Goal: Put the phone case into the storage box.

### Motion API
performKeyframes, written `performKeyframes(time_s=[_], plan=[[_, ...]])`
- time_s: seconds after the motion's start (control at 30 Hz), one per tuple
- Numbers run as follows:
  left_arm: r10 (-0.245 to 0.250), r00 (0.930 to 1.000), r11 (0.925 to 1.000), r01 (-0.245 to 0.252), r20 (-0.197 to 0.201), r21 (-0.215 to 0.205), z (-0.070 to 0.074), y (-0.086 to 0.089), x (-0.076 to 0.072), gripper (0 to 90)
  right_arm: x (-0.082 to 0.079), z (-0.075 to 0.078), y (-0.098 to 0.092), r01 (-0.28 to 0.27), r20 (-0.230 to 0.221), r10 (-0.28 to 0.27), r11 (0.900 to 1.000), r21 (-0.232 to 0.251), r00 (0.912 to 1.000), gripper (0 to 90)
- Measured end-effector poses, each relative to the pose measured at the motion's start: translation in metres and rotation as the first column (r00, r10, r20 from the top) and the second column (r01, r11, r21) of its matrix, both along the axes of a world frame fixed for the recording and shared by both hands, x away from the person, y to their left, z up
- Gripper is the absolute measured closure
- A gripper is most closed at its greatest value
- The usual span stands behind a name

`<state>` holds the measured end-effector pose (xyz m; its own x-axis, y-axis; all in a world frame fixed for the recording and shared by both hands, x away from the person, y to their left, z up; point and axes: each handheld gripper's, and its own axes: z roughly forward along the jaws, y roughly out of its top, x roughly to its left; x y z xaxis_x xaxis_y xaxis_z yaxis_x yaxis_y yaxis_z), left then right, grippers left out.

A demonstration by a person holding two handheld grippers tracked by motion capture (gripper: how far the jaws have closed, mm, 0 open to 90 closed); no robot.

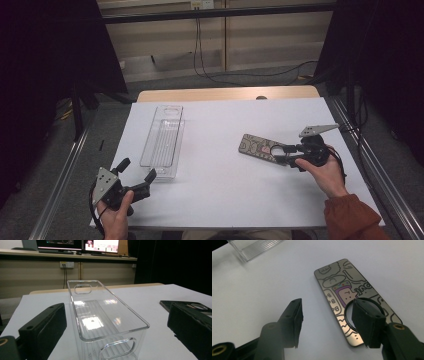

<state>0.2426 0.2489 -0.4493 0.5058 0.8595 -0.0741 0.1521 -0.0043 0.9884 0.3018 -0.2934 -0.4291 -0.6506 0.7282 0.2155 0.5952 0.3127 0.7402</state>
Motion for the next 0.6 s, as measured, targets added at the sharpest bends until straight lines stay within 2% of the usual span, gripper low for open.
performKeyframes(time_s=[0.1,0.23,0.3,0.33,0.37,0.47,0.5,0.6], plan=[[0.003,1.0,1.0,-0.003,-0.002,-0.002,0.0,0.0,0.0,2.3,0.005,0.0,0.0,-0.011,-0.009,0.011,1.0,-0.024,0.9999,48.4],[0.003,1.0,1.0,-0.003,-0.002,-0.001,0.0,-0.001,0.0,2.4,0.009,0.005,0.0,-0.013,-0.008,0.013,1.0,-0.019,0.9999,53.2],[0.006,1.0,1.0,-0.006,-0.002,0.001,0.0,0.0,0.0,2.4,0.012,0.007,0.0,-0.014,-0.021,0.014,0.999,-0.035,0.9997,59.5],[0.003,1.0,1.0,-0.003,-0.002,-0.001,0.0,0.0,0.0,2.4,0.014,0.007,0.001,-0.027,-0.014,0.026,0.999,-0.041,0.9995,61.1],[0.003,1.0,1.0,-0.003,-0.003,-0.001,0.0,-0.001,0.0,2.3,0.018,0.008,0.001,-0.03,-0.025,0.029,0.999,-0.042,0.9993,66.8],[0.004,1.0,1.0,-0.004,-0.003,0.002,0.0,0.0,0.0,2.3,0.02,0.009,0.002,-0.028,-0.007,0.028,0.998,-0.052,0.9996,70.0],[0.004,1.0,1.0,-0.004,-0.002,0.002,0.0,0.0,0.0,2.4,0.021,0.008,0.002,-0.027,-0.011,0.027,0.999,-0.042,0.9996,72.2],[0.003,1.0,1.0,-0.003,-0.002,0.002,0.0,0.0,0.0,2.4,0.026,0.008,0.003,-0.032,-0.028,0.03,0.997,-0.07,0.9992,81.4]])
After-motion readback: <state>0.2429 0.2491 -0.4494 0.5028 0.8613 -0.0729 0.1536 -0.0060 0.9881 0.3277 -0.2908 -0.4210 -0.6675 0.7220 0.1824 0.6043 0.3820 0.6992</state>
